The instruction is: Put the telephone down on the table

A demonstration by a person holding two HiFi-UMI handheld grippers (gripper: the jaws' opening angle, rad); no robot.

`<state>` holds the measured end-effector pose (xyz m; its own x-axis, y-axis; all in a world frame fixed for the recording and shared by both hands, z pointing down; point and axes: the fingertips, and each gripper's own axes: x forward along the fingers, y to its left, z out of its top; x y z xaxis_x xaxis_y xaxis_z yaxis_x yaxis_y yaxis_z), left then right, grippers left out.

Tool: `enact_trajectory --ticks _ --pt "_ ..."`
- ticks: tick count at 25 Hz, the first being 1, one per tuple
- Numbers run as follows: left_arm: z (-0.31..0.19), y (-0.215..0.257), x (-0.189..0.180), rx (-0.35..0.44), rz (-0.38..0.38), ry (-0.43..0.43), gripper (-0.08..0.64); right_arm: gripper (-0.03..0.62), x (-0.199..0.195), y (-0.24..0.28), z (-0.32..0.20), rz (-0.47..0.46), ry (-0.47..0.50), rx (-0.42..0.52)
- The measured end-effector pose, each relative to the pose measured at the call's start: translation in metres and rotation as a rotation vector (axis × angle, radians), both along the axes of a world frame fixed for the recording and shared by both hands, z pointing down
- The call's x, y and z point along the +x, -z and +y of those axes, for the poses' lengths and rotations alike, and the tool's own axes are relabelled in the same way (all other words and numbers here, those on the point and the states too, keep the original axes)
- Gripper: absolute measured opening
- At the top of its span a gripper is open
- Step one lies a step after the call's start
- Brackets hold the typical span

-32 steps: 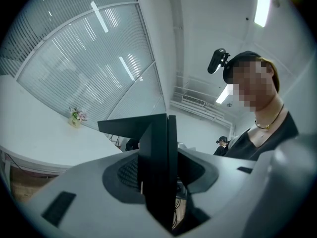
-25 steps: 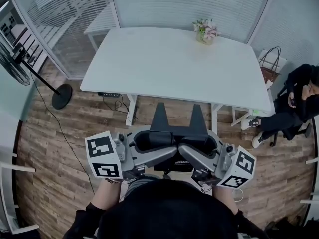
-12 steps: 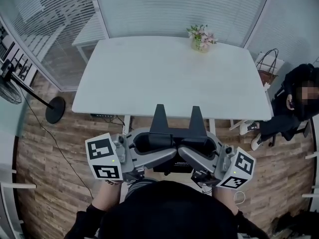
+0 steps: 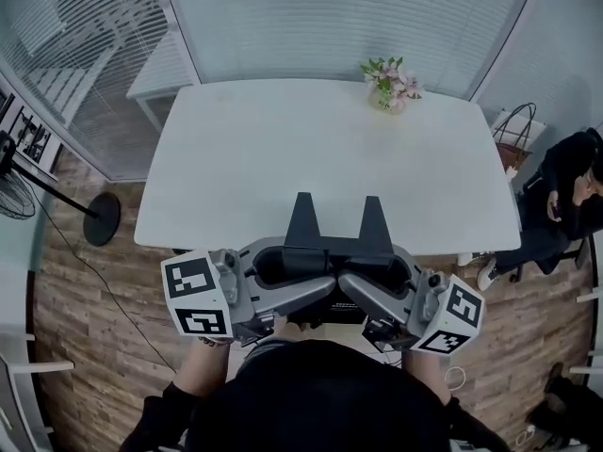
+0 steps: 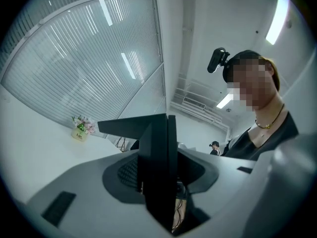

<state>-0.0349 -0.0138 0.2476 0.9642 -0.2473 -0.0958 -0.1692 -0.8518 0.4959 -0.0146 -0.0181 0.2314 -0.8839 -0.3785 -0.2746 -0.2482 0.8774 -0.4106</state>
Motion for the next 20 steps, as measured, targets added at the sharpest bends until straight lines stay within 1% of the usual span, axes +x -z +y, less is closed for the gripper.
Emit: enact_trajectory --ticks 11,20 --pt "-0.073 0.006 -0.017 -0.005 -0.008 -0.047 0.192 0.183 -0.017 0.006 -0.072 -0.006 -0.047 -0.002" --pt "-0.115 -0.002 -0.031 -0.017 0.003 -0.067 0.192 0.183 -0.031 -0.001 -0.114 0.003 -0.071 -0.016"
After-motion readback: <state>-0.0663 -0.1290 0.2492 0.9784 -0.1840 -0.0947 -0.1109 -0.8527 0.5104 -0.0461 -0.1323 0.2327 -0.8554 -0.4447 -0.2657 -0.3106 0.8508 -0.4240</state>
